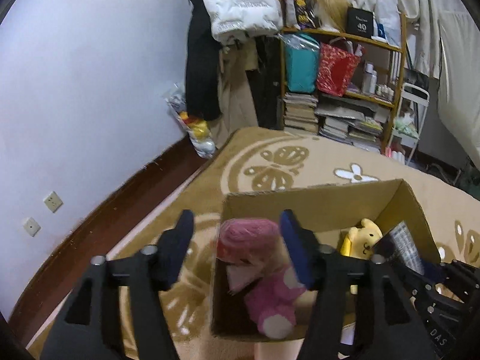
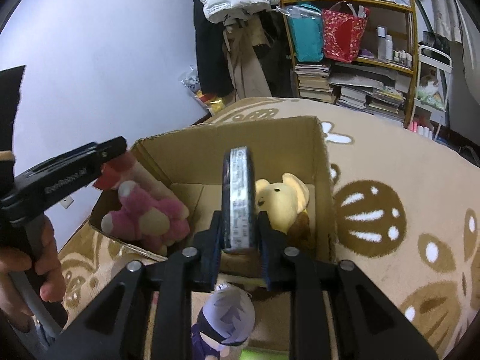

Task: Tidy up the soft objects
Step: 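Lower both items into the box and open both tools, then withdraw both tools from the box toward the remaining items, then grasp the pink roll-cake plush with the left tool while the right tool grasps the white penguin plush, then lift and carry the roll-cake and penguin plushes over the box with both tools, then lower both plushes into the box and open both tools, then withdraw both tools toward the white-haired doll and green tissue pack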

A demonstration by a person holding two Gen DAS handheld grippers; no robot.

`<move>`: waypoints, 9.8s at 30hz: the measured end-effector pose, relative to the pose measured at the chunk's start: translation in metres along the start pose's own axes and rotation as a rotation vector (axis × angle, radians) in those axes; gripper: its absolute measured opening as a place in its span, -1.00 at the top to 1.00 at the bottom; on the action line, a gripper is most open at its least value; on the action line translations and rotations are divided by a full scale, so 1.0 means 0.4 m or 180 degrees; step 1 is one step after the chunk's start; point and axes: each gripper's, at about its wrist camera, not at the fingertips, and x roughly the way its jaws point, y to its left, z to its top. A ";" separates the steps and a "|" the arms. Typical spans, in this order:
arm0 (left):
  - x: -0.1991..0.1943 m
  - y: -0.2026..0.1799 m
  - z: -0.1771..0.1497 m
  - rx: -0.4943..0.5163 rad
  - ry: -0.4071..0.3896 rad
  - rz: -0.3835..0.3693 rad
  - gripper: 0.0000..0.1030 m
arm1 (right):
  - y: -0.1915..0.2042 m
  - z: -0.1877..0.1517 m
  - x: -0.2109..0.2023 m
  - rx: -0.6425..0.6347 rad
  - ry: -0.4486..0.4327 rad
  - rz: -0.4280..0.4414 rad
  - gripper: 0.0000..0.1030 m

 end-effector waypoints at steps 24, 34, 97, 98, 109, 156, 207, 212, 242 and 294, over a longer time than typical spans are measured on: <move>-0.277 0.155 -0.014 -0.0324 -0.0095 0.0148 -0.99 | 0.023 -0.002 -0.293 0.0042 -0.0317 -0.0205 -1.00; -0.383 0.113 -0.082 -0.0164 -0.0032 0.0003 -0.99 | 0.033 -0.068 -0.345 0.0178 -0.0233 -0.0069 -1.00; -0.035 -0.030 -0.239 0.0047 0.1002 -0.0414 -0.99 | -0.059 -0.364 -0.027 0.0612 0.1637 -0.0509 -0.67; -0.031 -0.033 -0.241 0.0057 0.1012 -0.0406 -0.99 | -0.059 -0.365 -0.028 0.0615 0.1638 -0.0508 -0.67; 0.037 -0.047 -0.281 0.0050 0.1281 -0.0394 -0.60 | -0.044 -0.375 -0.023 0.0514 0.1712 -0.0561 -0.51; -0.168 -0.012 -0.272 0.0160 0.0766 -0.0197 0.28 | -0.027 -0.238 -0.255 0.0524 0.0025 -0.0374 0.32; -0.187 -0.012 0.040 0.0141 -0.0463 -0.0322 0.27 | 0.040 0.107 -0.162 -0.0303 -0.0682 -0.0112 0.31; -0.157 -0.038 0.027 0.0158 -0.0401 -0.0573 0.27 | 0.033 0.100 -0.117 -0.0344 -0.0612 -0.0080 0.31; -0.104 -0.100 -0.030 0.0397 -0.0317 -0.0413 -0.41 | 0.024 0.040 -0.028 -0.0414 -0.0357 -0.0044 -0.07; -0.235 -0.026 -0.167 0.0210 0.0236 -0.0310 -0.99 | -0.090 -0.156 -0.210 0.0639 -0.0062 -0.0457 -1.00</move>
